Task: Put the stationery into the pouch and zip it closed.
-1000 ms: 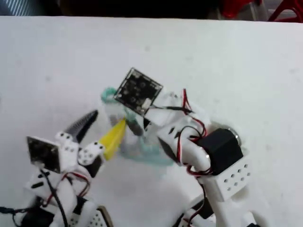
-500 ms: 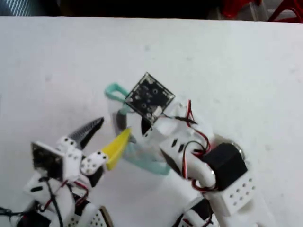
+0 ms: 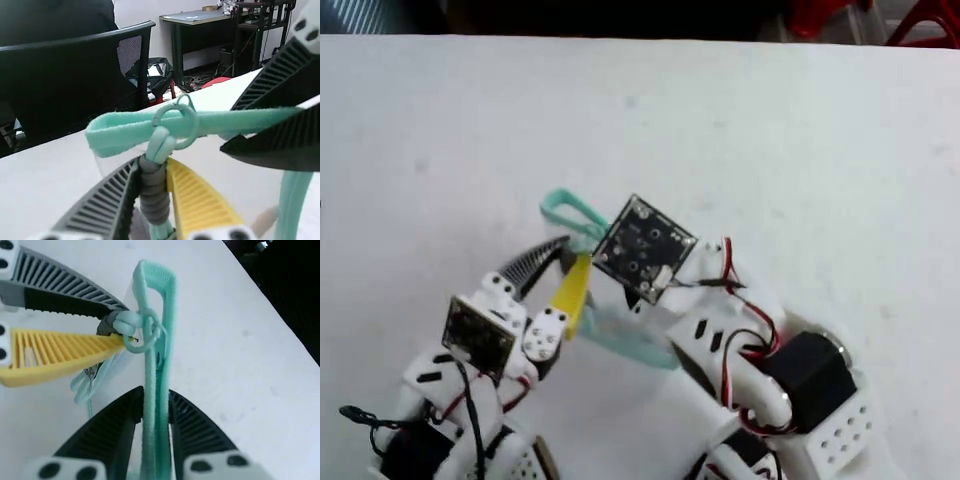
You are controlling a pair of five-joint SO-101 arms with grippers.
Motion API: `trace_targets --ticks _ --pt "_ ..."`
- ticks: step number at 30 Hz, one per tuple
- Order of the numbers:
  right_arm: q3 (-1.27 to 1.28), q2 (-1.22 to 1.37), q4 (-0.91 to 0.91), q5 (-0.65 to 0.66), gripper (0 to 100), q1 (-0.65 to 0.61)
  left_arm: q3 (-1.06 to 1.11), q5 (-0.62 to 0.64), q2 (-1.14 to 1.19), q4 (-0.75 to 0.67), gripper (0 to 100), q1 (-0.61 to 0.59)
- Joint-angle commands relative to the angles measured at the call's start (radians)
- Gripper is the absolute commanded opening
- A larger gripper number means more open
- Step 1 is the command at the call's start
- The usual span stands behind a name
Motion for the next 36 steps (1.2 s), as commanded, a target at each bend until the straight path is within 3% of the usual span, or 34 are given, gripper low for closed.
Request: trace_targets --ticks 1,7,14,22,36 --pt "0.072 -0.041 -0.015 0.109 1.8 -0.061 -0.081 -0.017 0.010 0.008 2 -0.051" --pt "0.203 -0.259 -0.015 0.292 1.9 -0.268 -0.101 -0.023 0.010 0.014 2 -0.205" --pt "0.227 -0.254 0.084 0.427 1.9 -0.280 -0.064 -0.018 0.012 0.020 2 -0.323" --pt "0.166 -0.254 0.154 0.453 1.9 -0.351 -0.055 -0.015 0.012 -0.018 2 -0.418" --pt "0.135 -0.254 0.166 0.446 1.9 -0.354 -0.026 0.106 0.012 -0.052 2 -0.570"
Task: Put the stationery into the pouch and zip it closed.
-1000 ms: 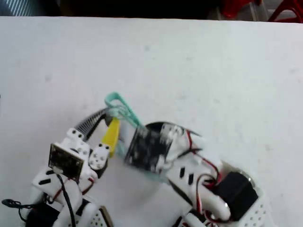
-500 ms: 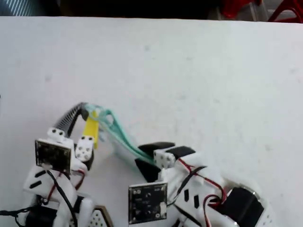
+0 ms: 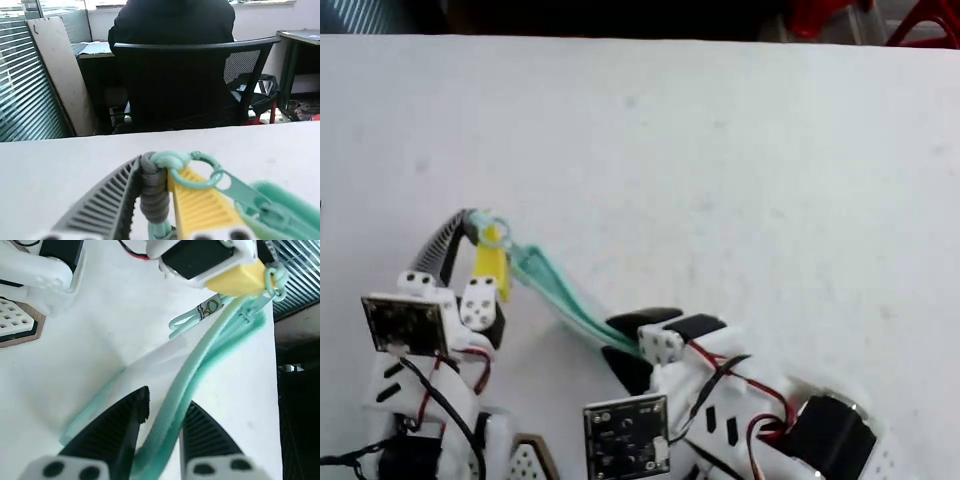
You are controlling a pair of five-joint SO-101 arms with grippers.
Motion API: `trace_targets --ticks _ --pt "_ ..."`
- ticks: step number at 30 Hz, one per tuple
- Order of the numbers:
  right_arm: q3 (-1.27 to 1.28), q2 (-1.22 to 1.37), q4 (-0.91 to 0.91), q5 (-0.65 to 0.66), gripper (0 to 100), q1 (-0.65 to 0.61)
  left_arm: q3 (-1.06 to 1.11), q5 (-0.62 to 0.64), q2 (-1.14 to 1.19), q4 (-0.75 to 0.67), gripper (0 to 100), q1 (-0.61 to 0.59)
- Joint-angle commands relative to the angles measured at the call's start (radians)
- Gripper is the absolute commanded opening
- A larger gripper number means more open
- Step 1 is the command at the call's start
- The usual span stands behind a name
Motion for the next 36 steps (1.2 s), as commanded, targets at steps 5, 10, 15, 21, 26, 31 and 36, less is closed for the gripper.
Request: trace_targets --ticks 5,10,15,21,26,31,36 --pt "-0.002 -0.007 0.058 0.015 1.9 -0.027 0.005 0.049 0.015 -0.029 2 -0.128" --pt "-0.003 -0.007 0.058 0.014 1.9 -0.027 0.006 0.049 0.015 -0.015 2 -0.131" --pt "-0.003 -0.007 0.056 0.012 1.9 -0.027 0.006 0.049 0.015 -0.015 2 -0.125" --pt "-0.002 0.004 0.001 -0.066 1.9 -0.005 -0.021 0.083 0.008 0.020 22 -0.025" --pt "0.003 0.004 -0.150 -0.224 1.9 0.147 -0.163 0.282 0.007 0.175 29 -0.021" --pt "0.005 0.004 -0.254 -0.353 1.9 0.300 -0.249 0.285 0.007 0.296 29 -0.021" --pt "0.097 0.004 -0.450 -0.512 1.9 0.478 -0.167 0.169 0.007 0.345 29 -0.021"
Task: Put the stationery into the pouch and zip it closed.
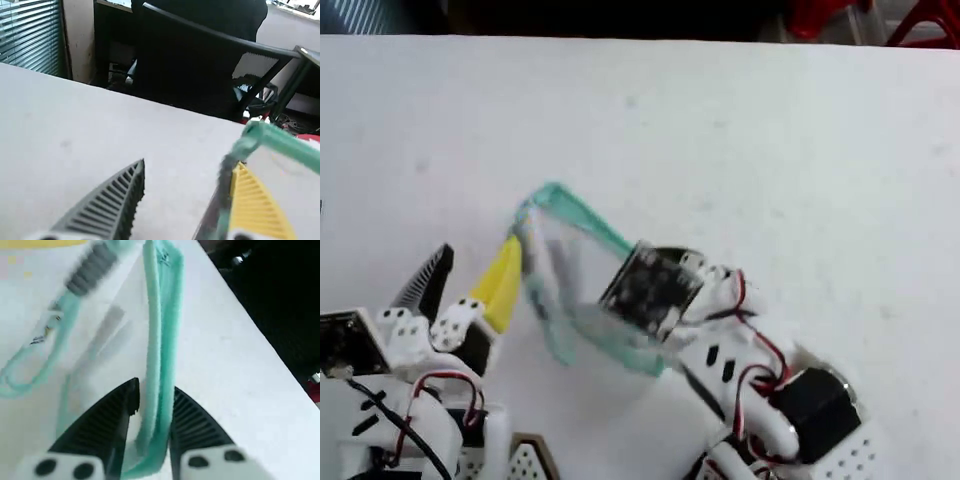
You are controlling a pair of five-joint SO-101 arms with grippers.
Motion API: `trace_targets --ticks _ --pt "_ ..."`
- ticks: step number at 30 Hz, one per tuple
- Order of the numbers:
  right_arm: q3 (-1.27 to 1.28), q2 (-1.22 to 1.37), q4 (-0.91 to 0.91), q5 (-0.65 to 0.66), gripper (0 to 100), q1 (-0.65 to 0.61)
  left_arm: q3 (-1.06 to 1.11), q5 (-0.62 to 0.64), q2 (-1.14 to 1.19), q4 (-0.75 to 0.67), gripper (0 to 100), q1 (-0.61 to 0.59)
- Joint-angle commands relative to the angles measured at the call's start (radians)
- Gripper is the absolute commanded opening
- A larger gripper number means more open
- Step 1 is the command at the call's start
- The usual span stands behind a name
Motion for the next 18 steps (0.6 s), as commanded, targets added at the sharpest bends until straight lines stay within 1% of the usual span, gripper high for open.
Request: trace_targets --ticks 1,3,6,10,12,15,18 --pt "0.069 -0.007 -0.200 -0.126 1.8 0.128 0.081 -0.129 0.005 0.008 29 0.015" --pt "0.138 -0.007 -0.312 -0.169 1.8 0.162 0.203 -0.157 0.005 -0.058 29 0.013" --pt "0.196 -0.007 -0.401 -0.195 1.8 0.171 0.339 -0.163 0.005 -0.129 28 0.005" --pt "0.198 -0.007 -0.470 -0.253 1.8 0.168 0.358 -0.153 0.005 -0.141 28 -0.047" --pt "0.204 -0.005 -0.521 -0.293 1.8 0.165 0.376 -0.114 0.005 -0.149 28 -0.068" --pt "0.218 0.025 -0.622 -0.376 1.7 0.163 0.440 -0.035 0.005 -0.226 28 -0.110" --pt "0.213 0.117 -0.736 -0.433 1.7 0.127 0.474 -0.008 0.005 -0.287 27 -0.160"
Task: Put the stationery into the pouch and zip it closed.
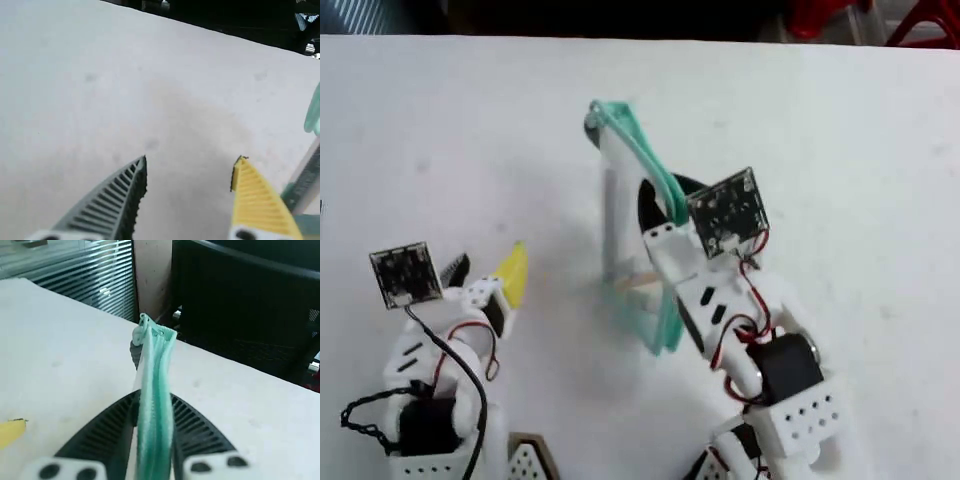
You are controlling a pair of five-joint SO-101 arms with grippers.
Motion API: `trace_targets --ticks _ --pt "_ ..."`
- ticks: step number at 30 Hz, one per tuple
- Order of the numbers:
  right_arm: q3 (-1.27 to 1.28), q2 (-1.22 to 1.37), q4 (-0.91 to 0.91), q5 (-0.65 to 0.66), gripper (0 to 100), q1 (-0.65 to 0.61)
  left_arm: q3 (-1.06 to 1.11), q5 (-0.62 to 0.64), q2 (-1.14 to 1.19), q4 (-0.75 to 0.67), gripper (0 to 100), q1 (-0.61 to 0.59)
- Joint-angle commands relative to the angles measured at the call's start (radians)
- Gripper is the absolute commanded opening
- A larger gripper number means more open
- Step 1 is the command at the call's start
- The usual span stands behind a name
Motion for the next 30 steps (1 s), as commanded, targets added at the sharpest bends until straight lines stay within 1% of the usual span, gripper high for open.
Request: trace_targets --ticks 1,3,5,7,11,13,15,17,19,23,26,28,30 --pt "-0.026 0.097 -0.160 -0.048 1.7 -0.056 0.018 0.048 -0.001 -0.100 26 -0.068" --pt "-0.074 0.189 -0.196 -0.048 1.7 -0.130 0.020 0.043 -0.001 -0.103 24 -0.070" --pt "-0.160 0.295 -0.196 -0.048 1.7 -0.208 0.020 0.043 -0.001 -0.103 24 -0.070" --pt "-0.261 0.400 -0.196 -0.048 1.7 -0.260 0.021 0.043 -0.001 -0.103 24 -0.070" --pt "-0.483 0.576 -0.194 -0.051 1.7 -0.292 0.021 0.043 -0.001 -0.103 24 -0.070" --pt "-0.557 0.627 -0.154 -0.071 1.7 -0.289 0.021 0.043 -0.001 -0.103 24 -0.071" --pt "-0.571 0.641 -0.094 -0.114 1.7 -0.255 0.021 0.043 -0.001 -0.103 24 -0.073" --pt "-0.534 0.642 -0.068 -0.124 1.7 -0.194 0.021 0.043 -0.001 -0.103 24 -0.073" --pt "-0.460 0.631 -0.070 -0.123 1.7 -0.104 0.021 0.043 -0.001 -0.103 24 -0.073" --pt "-0.241 0.582 -0.136 -0.117 1.7 0.101 0.021 0.041 -0.001 -0.103 24 -0.073" --pt "-0.061 0.498 -0.165 -0.018 1.7 0.197 0.021 0.041 -0.001 -0.103 24 -0.070" --pt "0.052 0.429 -0.168 0.080 1.7 0.213 0.021 0.041 -0.001 -0.103 24 -0.068" --pt "0.161 0.369 -0.168 0.207 1.7 0.189 0.021 0.041 -0.001 -0.103 24 -0.068"
